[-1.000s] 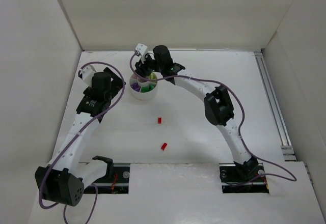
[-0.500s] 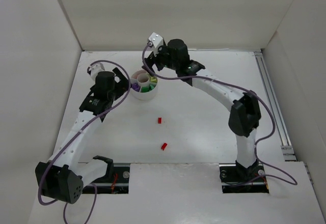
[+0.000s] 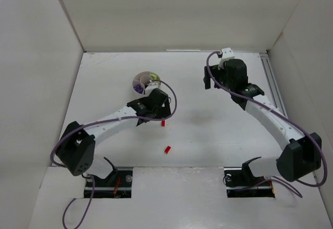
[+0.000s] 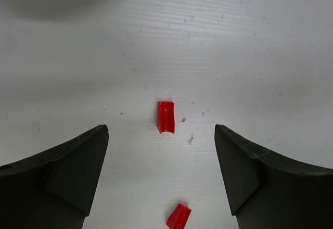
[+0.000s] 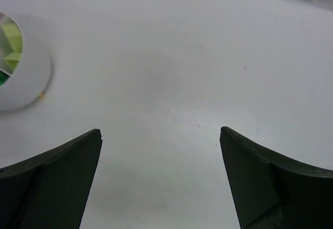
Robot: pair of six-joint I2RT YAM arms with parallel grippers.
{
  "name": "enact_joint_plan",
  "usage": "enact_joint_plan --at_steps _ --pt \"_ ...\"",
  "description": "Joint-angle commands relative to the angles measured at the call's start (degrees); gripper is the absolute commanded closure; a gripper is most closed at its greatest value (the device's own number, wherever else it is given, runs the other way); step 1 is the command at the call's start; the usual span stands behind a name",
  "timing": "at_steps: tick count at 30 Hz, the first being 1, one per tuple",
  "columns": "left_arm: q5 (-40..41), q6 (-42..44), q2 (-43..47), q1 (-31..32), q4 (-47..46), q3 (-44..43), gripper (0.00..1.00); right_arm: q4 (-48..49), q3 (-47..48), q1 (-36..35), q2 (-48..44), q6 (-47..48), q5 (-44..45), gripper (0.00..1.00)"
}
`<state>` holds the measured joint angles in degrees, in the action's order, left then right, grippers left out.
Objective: Sort the legos into containers by color
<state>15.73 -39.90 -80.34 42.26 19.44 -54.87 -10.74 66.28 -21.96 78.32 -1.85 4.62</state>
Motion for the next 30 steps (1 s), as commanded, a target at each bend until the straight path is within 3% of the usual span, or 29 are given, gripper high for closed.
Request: enact_joint_plan --at_steps 1,2,7,14,22,28,30 --pt "2.7 -1.0 -1.8 2.2 0.0 -0.5 0.21 -6.0 -3.3 1.0 -4.6 -3.4 4.9 0.0" --pt "2.7 -1.0 -3.8 2.2 0.0 -0.5 0.28 -6.8 -4.1 1.0 -6.3 -3.4 4.9 0.0" --pt "2.2 -0.4 -8.1 4.6 -2.6 -1.0 0.41 -8.2 -7.3 3.0 -9.8 -4.0 4.9 0.0" --pt "2.7 -1.7 -15.1 4.6 -3.3 -2.2 0.44 -9.9 -7.3 4.0 -12.1 -4.0 4.9 0.0" --pt "1.5 -1.1 -17.8 4.6 -4.3 -2.7 0.67 -10.5 -7.3 5.1 -12.8 -3.4 4.9 0.0" --pt "1.5 -1.7 -17.8 4.6 -3.1 -2.7 0.93 -10.5 -7.3 5.1 -13.3 -3.4 4.9 0.0" --pt "1.5 -1.1 -16.1 5.1 -2.6 -2.7 0.96 -10.5 -7.3 5.1 -13.3 -3.4 4.9 0.0"
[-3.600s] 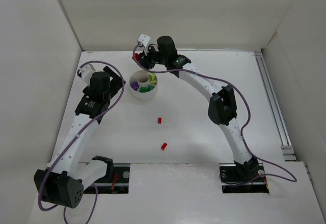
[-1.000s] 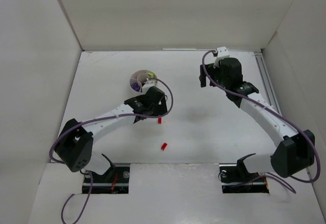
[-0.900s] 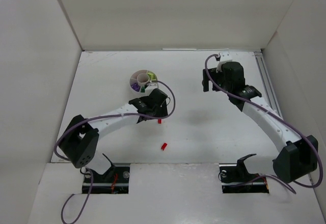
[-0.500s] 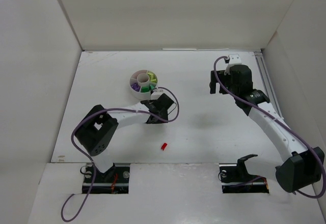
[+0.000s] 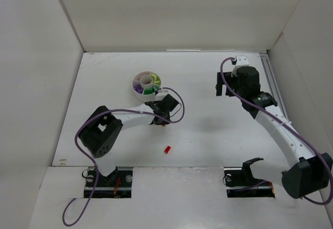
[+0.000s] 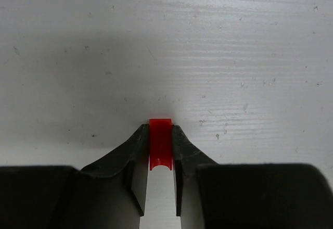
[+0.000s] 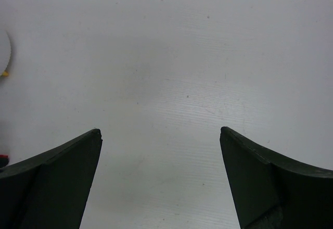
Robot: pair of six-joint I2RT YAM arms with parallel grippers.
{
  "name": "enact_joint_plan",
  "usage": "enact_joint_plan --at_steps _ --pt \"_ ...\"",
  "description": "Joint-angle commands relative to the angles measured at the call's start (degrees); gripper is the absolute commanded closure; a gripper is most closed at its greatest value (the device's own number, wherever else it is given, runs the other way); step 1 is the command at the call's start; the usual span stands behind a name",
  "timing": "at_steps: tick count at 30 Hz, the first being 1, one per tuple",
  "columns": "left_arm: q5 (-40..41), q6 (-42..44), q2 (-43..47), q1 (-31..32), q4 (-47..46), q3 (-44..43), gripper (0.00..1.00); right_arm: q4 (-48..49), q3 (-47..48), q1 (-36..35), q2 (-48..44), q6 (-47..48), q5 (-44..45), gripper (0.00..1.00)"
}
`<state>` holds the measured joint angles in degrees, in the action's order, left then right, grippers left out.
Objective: Sort the legos into containers by color
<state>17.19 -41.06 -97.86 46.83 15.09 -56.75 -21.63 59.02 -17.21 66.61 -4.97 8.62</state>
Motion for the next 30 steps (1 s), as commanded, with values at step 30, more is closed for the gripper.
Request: enact_joint_plan --at_steps 30 --pt "-0.7 12.9 2.8 -27.7 -1.9 -25.9 0.97 4.0 3.6 0.9 2.0 2.9 0.1 0.0"
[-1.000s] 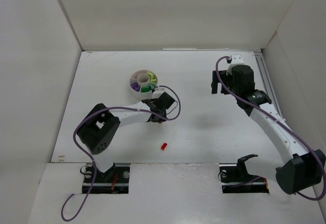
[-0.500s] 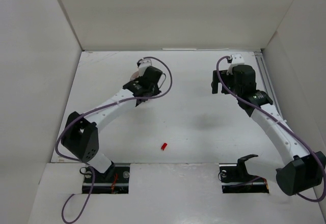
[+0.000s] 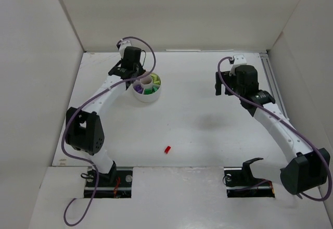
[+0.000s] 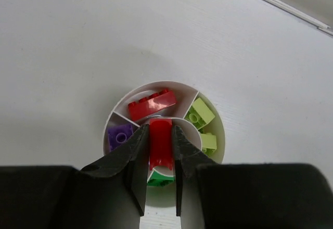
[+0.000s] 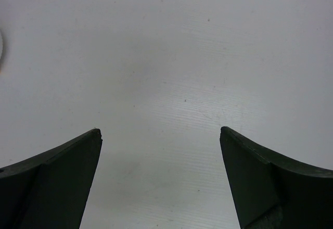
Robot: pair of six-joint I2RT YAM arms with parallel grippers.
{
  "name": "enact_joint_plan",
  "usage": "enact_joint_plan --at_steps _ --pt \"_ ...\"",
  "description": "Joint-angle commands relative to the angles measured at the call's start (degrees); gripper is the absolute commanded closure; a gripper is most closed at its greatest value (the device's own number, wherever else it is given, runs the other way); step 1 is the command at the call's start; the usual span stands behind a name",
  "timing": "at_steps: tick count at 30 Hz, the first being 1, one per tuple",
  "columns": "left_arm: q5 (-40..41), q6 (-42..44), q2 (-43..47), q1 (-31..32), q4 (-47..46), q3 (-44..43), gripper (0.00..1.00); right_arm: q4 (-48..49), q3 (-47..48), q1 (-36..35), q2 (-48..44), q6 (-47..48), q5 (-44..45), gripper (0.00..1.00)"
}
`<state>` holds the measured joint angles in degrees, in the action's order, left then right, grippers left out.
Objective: Sort the legos into containers by color
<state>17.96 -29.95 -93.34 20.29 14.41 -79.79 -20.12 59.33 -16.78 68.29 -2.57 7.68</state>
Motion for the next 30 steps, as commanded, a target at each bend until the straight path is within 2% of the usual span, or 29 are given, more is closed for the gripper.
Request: enact_joint_plan --at_steps 1,8,21,26,30 --pt "-2.4 1.8 -3.1 -1.8 -1.2 -2.9 0.97 2.5 3.3 0.4 0.4 0.5 1.0 0.0" --pt "-3.7 2.4 -6.8 -3.9 -2.5 -4.1 0.96 1.9 3.9 0.4 0.9 0.5 1.5 0.0" --pt "-4.8 3.6 -11.3 -3.9 -3.6 -5.9 0.94 1.9 3.9 0.4 2.5 -0.1 1.0 0.0" --pt "-4.9 3.6 -12.6 -3.9 -3.0 -6.4 0.84 1.4 4.4 0.4 3.0 -0.1 1.0 0.0" --pt "-5.4 3.6 -12.7 -3.9 -1.8 -7.0 0.71 1.4 4.4 0.4 3.0 -0.1 -0.2 0.0"
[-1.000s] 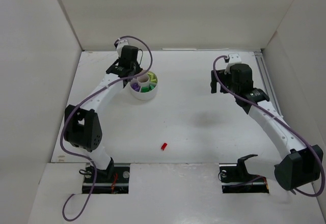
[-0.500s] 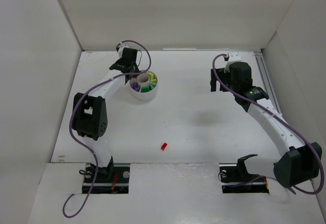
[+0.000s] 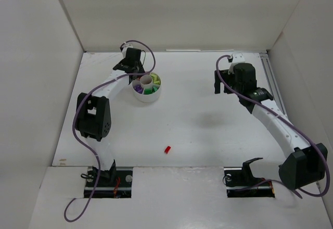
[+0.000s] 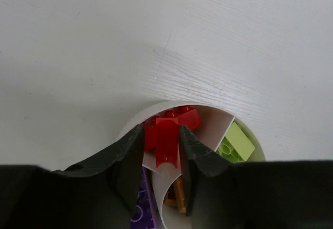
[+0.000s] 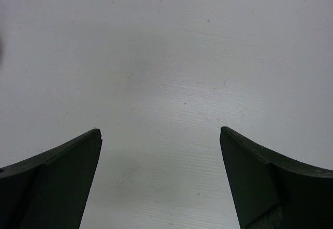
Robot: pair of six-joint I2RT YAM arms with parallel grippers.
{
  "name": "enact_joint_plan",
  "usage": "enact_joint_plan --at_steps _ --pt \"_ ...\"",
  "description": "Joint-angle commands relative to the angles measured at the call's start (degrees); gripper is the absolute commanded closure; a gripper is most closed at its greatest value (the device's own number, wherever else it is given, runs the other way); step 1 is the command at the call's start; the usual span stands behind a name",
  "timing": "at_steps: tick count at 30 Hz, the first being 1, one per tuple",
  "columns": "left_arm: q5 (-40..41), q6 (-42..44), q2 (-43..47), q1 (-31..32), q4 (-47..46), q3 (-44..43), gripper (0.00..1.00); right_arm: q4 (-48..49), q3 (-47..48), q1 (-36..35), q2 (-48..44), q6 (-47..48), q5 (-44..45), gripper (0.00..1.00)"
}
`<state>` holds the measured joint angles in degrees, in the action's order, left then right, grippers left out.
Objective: Sort the legos into containers by color
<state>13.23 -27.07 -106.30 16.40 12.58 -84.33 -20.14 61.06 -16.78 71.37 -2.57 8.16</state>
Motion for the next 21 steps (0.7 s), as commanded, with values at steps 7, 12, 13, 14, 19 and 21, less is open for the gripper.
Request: enact_joint_plan --at_steps 7,12,13,14,19,21 --pt "-1.2 0.7 3.8 -0.1 0.8 -2.4 0.47 0.4 2.1 -1.7 -3.1 1.4 0.1 0.0" --pt "0.0 0.7 8.6 -0.1 2.6 -1.7 0.28 -3.2 1.6 -8.5 -6.3 2.7 0.6 0.0" --pt "0.0 -0.4 11.3 -0.1 3.4 -1.0 0.23 -4.3 1.1 -10.2 -6.3 2.7 -0.1 0.0" --pt "0.6 -1.2 13.0 -0.1 3.9 -0.1 0.14 -5.0 1.1 -12.1 -6.3 2.7 -0.1 0.0" --pt "1.8 -6.9 27.3 2.8 7.0 11.3 0.0 -10.6 -1.5 -31.5 -4.8 -2.0 8.2 0.0" --pt "2.3 -11.3 34.3 3.9 8.9 14.7 0.0 -11.1 -2.4 -36.5 -2.7 -7.7 8.2 0.0"
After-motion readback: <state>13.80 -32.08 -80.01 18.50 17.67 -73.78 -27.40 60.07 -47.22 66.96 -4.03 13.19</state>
